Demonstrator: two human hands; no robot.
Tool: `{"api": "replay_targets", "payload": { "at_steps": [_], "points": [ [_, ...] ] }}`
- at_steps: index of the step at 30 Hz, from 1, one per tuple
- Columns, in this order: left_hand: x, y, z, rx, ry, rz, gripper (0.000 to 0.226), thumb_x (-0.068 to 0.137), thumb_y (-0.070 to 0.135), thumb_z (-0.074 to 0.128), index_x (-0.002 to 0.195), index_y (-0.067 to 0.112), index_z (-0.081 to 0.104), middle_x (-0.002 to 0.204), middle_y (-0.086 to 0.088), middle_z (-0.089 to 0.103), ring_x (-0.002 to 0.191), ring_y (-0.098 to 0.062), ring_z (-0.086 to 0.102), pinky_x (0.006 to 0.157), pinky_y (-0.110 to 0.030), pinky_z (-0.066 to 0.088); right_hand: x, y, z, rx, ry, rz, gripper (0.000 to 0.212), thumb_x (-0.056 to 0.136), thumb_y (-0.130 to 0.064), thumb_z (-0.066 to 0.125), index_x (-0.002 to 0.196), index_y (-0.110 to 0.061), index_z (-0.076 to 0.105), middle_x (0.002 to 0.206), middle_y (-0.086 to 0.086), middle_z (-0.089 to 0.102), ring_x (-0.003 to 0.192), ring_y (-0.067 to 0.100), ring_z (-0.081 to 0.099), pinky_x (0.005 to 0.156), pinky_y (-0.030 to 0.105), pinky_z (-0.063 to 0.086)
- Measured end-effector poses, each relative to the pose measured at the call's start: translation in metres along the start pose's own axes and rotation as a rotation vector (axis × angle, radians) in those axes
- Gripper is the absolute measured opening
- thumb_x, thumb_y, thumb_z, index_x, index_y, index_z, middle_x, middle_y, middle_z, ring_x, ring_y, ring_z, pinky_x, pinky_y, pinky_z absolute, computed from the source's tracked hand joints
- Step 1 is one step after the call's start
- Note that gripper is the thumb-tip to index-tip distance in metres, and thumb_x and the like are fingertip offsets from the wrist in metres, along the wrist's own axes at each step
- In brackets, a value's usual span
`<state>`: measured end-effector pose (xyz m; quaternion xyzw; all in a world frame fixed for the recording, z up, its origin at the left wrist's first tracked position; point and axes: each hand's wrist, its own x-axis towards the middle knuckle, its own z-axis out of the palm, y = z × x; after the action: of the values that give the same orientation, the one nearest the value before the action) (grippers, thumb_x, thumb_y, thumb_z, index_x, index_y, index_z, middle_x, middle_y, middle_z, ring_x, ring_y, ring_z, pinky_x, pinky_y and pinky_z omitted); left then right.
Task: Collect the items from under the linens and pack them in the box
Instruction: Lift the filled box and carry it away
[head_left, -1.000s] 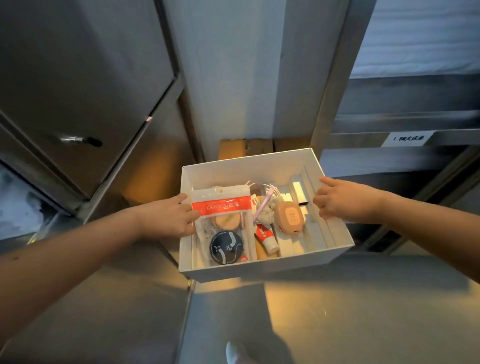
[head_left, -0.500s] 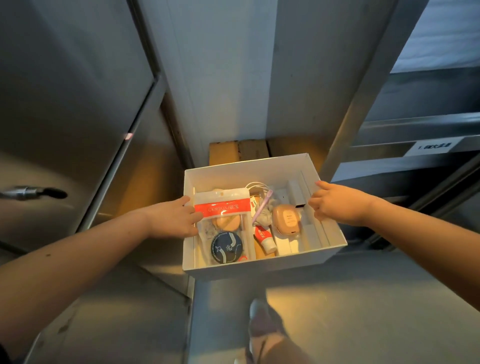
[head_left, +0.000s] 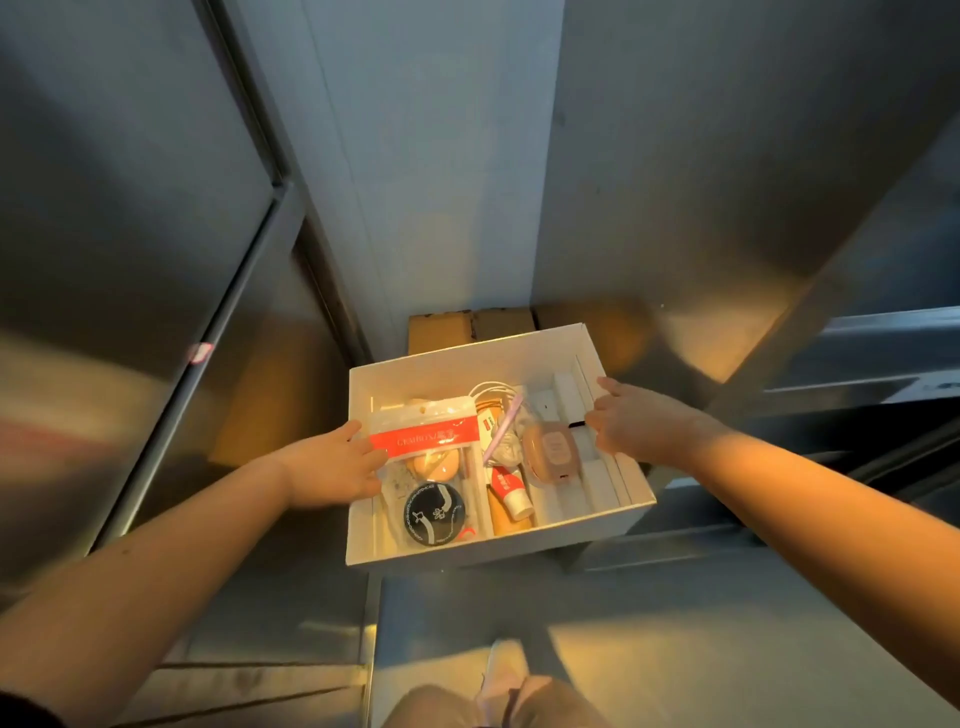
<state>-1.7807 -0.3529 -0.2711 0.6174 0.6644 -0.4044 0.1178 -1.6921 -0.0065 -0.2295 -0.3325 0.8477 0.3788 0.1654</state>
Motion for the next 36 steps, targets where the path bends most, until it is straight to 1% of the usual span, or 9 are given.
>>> {"api": "replay_targets", "payload": {
  "at_steps": [2,5,9,11,15,19,25,31,36],
  "points": [
    [0.005,-0.003,0.011,-0.165,-0.021,-0.098,0.037,0.095,0.017,0.045,0.129,0.002,0.046,0.142,-0.023,0.036,0.133,-0.039,0.025,0.111,-0.044,0.011,0.014,0.001,0.005,0.025,-0.021,-0.003,0.015,0.086,-0.008,0.06,0.101,-0.011,0.063,0.112,0.007,0.059,0.107,0.022,0.054,0.114,0.049,0.018],
    [0.004,-0.02,0.025,-0.147,-0.009,-0.089,0.039,0.089,0.006,0.058,0.126,0.008,0.046,0.141,-0.017,0.034,0.129,-0.041,0.028,0.106,-0.046,0.03,0.035,0.001,0.011,0.108,-0.043,0.007,0.02,0.086,-0.01,0.06,0.106,-0.01,0.062,0.118,0.008,0.057,0.113,0.024,0.051,0.114,0.049,0.014],
    [0.026,-0.037,0.047,-0.14,-0.007,-0.04,0.036,0.091,0.012,0.054,0.125,0.004,0.049,0.14,-0.022,0.035,0.129,-0.042,0.028,0.109,-0.05,0.023,0.062,0.0,0.023,0.181,-0.07,0.017,0.024,0.087,-0.01,0.06,0.111,-0.01,0.059,0.122,0.009,0.056,0.118,0.025,0.048,0.114,0.048,0.011],
    [0.034,-0.044,0.058,-0.255,0.004,-0.052,0.035,0.092,0.017,0.051,0.125,0.003,0.05,0.137,-0.023,0.038,0.128,-0.042,0.029,0.109,-0.052,0.022,0.075,0.0,0.03,0.198,-0.085,0.014,0.025,0.088,-0.012,0.06,0.113,-0.011,0.059,0.123,0.009,0.055,0.119,0.025,0.048,0.114,0.048,0.011],
    [0.047,-0.056,0.078,-0.35,-0.031,-0.04,0.041,0.087,0.004,0.058,0.126,0.005,0.047,0.136,-0.022,0.037,0.127,-0.044,0.029,0.106,-0.054,0.028,0.102,-0.002,0.046,0.238,-0.094,0.011,0.026,0.087,-0.012,0.06,0.113,-0.011,0.059,0.123,0.01,0.056,0.12,0.026,0.048,0.113,0.048,0.01],
    [0.072,-0.07,0.094,-0.202,0.013,0.038,0.042,0.094,0.022,0.044,0.13,0.0,0.044,0.142,-0.026,0.031,0.133,-0.042,0.024,0.111,-0.052,0.017,0.13,-0.005,0.065,0.296,-0.097,0.032,0.027,0.085,-0.013,0.061,0.112,-0.011,0.059,0.125,0.01,0.055,0.126,0.029,0.043,0.113,0.048,0.008],
    [0.106,-0.086,0.127,-0.153,0.039,0.076,0.045,0.09,0.005,0.053,0.133,0.005,0.041,0.143,-0.021,0.03,0.132,-0.044,0.023,0.109,-0.052,0.026,0.172,-0.006,0.097,0.332,-0.097,0.022,0.021,0.083,-0.013,0.063,0.104,-0.013,0.061,0.123,0.009,0.056,0.123,0.028,0.045,0.113,0.05,0.008],
    [0.136,-0.095,0.15,-0.158,0.04,0.027,0.04,0.087,0.005,0.059,0.125,0.006,0.048,0.136,-0.02,0.037,0.127,-0.044,0.03,0.103,-0.05,0.036,0.204,0.002,0.124,0.294,-0.082,0.011,0.025,0.082,-0.012,0.065,0.107,-0.013,0.06,0.122,0.009,0.056,0.12,0.027,0.047,0.113,0.05,0.011],
    [0.155,-0.099,0.158,-0.187,-0.021,-0.011,0.038,0.085,0.005,0.061,0.121,0.004,0.049,0.135,-0.022,0.038,0.127,-0.044,0.03,0.103,-0.05,0.035,0.22,0.004,0.14,0.299,-0.108,0.004,0.024,0.082,-0.012,0.064,0.105,-0.012,0.061,0.122,0.01,0.055,0.121,0.027,0.046,0.113,0.05,0.01]
  ]
}}
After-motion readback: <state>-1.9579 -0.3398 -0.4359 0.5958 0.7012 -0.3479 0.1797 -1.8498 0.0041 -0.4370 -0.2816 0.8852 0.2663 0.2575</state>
